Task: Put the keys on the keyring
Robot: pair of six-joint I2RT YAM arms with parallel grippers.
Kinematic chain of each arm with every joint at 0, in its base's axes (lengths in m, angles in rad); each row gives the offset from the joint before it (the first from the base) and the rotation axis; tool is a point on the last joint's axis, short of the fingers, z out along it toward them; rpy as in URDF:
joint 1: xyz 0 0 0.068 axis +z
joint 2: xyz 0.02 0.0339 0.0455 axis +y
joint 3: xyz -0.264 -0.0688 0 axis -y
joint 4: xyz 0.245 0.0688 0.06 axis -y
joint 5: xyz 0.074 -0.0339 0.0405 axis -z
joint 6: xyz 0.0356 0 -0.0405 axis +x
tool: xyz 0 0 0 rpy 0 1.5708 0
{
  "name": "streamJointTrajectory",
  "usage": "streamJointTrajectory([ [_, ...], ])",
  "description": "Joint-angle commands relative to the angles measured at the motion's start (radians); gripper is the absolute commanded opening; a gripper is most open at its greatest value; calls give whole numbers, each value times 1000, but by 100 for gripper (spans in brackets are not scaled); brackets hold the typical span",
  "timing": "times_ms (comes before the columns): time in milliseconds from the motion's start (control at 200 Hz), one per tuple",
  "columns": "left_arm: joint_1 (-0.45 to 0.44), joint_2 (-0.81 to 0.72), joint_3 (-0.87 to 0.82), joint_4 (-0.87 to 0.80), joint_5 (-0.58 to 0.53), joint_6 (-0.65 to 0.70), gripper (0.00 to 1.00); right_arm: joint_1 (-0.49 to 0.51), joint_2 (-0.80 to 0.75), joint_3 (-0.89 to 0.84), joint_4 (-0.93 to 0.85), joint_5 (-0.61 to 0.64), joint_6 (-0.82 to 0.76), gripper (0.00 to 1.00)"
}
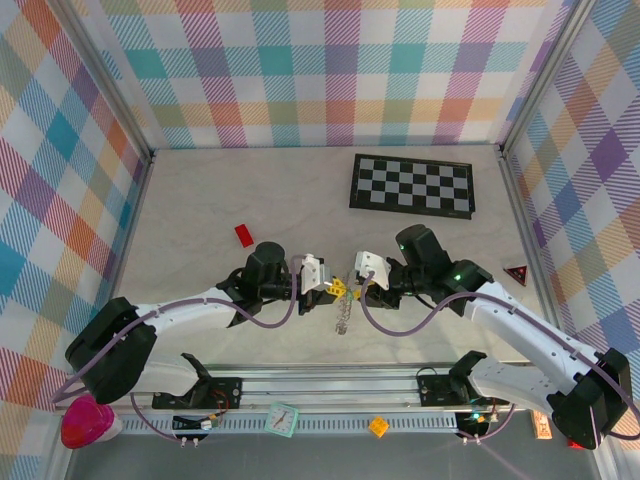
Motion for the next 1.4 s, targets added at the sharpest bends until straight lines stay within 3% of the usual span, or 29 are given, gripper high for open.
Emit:
streamJointTrajectory([
  [0,-6,-8,-9,75,47,28,0,0,15,17,-11,-17,-16,30],
  [190,-6,-12,-13,83,56,27,0,0,48,36,-12,-54,-20,25],
  [560,-6,-12,-16,86,60,25,0,0,30,42,-44,-39,-29,0],
  [755,-5,-14,-29,195,95,-47,0,0,89,36,-76,23,-73,0],
  [975,-6,15,-46,331,113,-144,0,-1,124,65,-85,-141,-42,0],
  [1005,-6,18,-48,333,112,-146,0,0,111,62,-80,-134,-38,4],
  [1085,-6,25,-51,332,98,-145,0,-3,55,34,-44,-79,-29,28],
  [1155,-5,30,-51,329,84,-145,0,-9,-4,1,-13,-33,-20,38],
  [1270,-6,38,-50,326,74,-145,0,-12,-83,-40,31,23,4,41],
  [1395,-7,48,-46,328,62,-155,0,-14,-132,-73,58,-27,46,41],
])
